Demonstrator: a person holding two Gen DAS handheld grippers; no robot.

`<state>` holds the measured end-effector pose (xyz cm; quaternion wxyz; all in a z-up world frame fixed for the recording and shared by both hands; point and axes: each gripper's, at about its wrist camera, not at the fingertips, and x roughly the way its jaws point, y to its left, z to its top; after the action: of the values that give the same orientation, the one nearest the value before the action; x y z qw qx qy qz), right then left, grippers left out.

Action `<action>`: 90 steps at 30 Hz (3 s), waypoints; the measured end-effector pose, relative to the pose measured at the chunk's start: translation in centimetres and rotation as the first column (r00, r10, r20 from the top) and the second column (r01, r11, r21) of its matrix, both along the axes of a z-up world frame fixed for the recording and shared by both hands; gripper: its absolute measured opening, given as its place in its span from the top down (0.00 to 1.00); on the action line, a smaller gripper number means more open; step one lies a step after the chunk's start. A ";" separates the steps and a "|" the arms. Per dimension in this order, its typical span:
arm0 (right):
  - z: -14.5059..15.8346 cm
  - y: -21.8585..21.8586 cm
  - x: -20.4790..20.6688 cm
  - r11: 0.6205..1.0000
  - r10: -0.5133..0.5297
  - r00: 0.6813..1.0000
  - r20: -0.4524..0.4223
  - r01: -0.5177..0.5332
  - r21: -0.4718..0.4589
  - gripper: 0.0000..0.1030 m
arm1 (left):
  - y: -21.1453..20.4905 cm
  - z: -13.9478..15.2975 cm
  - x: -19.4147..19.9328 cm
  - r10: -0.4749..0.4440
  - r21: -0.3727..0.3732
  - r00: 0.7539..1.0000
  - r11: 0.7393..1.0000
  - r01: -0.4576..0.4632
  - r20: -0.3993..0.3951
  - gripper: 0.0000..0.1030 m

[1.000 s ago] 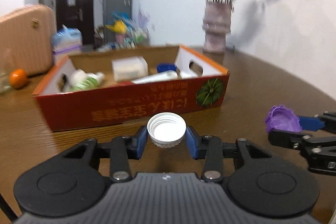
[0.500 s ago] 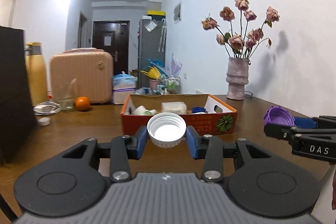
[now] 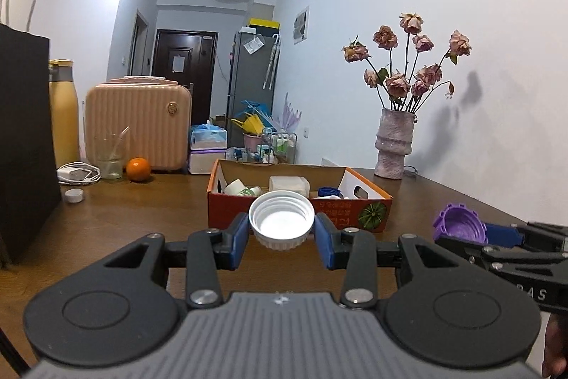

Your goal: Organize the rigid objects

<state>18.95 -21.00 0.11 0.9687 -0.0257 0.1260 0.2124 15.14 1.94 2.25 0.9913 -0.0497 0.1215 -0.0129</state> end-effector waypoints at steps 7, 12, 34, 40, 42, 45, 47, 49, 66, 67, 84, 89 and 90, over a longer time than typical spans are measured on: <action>1.8 0.3 8.0 0.999 0.036 0.999 0.008 -0.036 0.004 0.49 | 0.9 2.3 9.7 -0.026 0.025 1.000 0.999 0.026 -0.011 0.61; 3.4 0.3 17.5 0.999 0.033 0.996 -0.080 -0.031 0.035 0.49 | 1.4 4.0 18.3 -0.044 0.015 0.998 0.999 0.044 -0.039 0.61; -2.7 4.1 37.1 0.995 -0.030 0.878 -0.478 -0.018 -0.096 0.47 | 1.8 -4.4 41.5 -0.074 -0.040 0.873 0.997 0.062 -0.482 0.60; -0.9 5.1 35.8 0.995 0.015 0.886 -0.464 -0.057 -0.078 0.47 | 3.2 -1.3 37.1 -0.072 0.024 0.901 0.996 0.091 -0.429 0.42; 0.1 5.0 34.9 0.996 0.027 0.890 -0.456 -0.063 -0.066 0.47 | 3.7 0.3 35.1 -0.073 0.046 0.915 0.994 0.099 -0.398 0.35; 2.3 4.9 32.8 0.995 0.024 0.904 -0.427 -0.063 -0.079 0.44 | 4.4 2.7 31.5 -0.060 0.057 0.937 0.995 0.085 -0.344 0.28; 4.1 4.4 30.7 0.995 0.029 0.920 -0.391 -0.063 -0.074 0.40 | 5.1 4.0 28.4 -0.073 0.059 0.950 0.994 0.094 -0.302 0.25; 5.9 3.7 28.4 0.996 0.033 0.937 -0.348 -0.060 -0.066 0.36 | 5.6 5.1 25.1 -0.065 0.078 0.967 0.993 0.087 -0.247 0.19; 4.8 1.5 6.8 1.000 0.006 1.000 -0.023 -0.006 -0.010 0.22 | 5.6 3.8 -1.8 -0.014 0.138 0.998 0.990 0.005 0.064 0.00; 4.6 1.4 5.6 1.000 -0.004 1.000 0.008 0.004 -0.005 0.22 | 5.7 3.7 -2.8 0.000 0.126 0.997 0.992 -0.011 0.082 0.00; -0.2 0.8 -11.0 0.997 -0.070 0.979 0.190 0.077 -0.027 0.00 | 1.3 -1.6 -11.4 0.083 0.078 0.992 0.993 -0.091 0.099 0.00; -2.6 0.6 -13.9 0.993 -0.116 0.987 0.114 0.117 -0.003 0.00 | 0.6 -2.4 -13.1 0.052 0.095 0.991 0.993 -0.064 0.124 0.00; -2.8 0.6 -14.1 0.993 -0.117 0.987 0.112 0.119 -0.010 0.00 | 0.5 -2.3 -13.2 0.045 0.096 0.991 0.994 -0.058 0.129 0.00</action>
<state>4.83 -20.44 -2.70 0.9848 -0.0379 0.0748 0.1518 1.95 2.44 -0.08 0.9982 -0.0025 0.0575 0.0157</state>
